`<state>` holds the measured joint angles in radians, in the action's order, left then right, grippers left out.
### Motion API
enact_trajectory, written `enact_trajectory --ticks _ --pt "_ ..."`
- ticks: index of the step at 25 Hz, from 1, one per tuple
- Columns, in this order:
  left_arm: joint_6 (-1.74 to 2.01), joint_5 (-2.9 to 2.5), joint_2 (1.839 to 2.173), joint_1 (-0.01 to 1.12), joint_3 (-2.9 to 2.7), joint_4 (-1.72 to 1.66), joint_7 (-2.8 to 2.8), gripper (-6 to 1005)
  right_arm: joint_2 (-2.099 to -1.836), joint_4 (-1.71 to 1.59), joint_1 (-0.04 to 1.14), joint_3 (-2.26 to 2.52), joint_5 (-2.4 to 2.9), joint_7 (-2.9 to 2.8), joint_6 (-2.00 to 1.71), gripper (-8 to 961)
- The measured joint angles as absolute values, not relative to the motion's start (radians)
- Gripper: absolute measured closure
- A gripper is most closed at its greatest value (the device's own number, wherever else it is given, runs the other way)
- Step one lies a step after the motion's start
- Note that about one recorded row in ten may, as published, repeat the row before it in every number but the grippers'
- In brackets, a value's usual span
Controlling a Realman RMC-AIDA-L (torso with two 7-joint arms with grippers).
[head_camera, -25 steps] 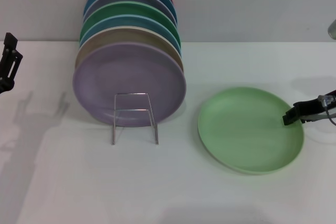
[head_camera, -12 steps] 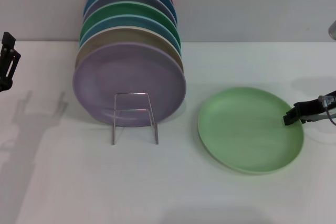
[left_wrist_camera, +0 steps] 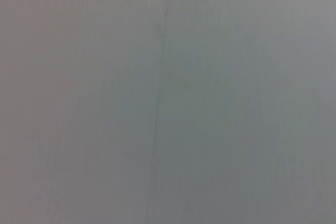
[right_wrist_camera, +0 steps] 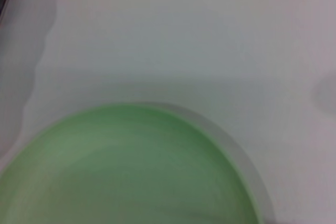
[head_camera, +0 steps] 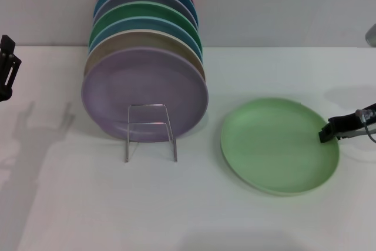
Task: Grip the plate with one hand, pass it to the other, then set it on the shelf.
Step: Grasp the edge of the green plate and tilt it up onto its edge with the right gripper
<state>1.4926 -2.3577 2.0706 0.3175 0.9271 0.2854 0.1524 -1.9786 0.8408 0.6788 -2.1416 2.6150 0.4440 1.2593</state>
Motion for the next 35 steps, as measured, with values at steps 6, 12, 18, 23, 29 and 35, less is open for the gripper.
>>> enact_trajectory --ticks 6,12,18,23,29,35 --pt "1.495 -2.358 2.071 0.313 0.927 0.288 0.153 202 -1.977 0.833 0.682 -2.142 2.624 0.445 1.26 777" --pt "1.512 -2.358 2.071 0.308 0.926 0.287 0.153 203 -1.977 0.833 0.68 -2.142 2.625 0.452 1.259 781" --pt "1.518 -2.358 2.071 0.308 0.926 0.287 0.153 203 -1.977 0.833 0.679 -2.145 2.624 0.464 1.258 809" --pt "1.518 -2.358 2.071 0.308 0.926 0.285 0.153 204 -1.977 0.834 0.677 -2.146 2.624 0.472 1.248 846" --pt "1.52 -2.358 2.071 0.308 0.926 0.285 0.153 204 -1.978 0.842 0.666 -2.145 2.624 0.498 1.223 883" --pt "1.522 -2.358 2.072 0.307 0.926 0.285 0.153 204 -1.984 0.874 0.637 -2.148 2.621 0.539 1.183 906"
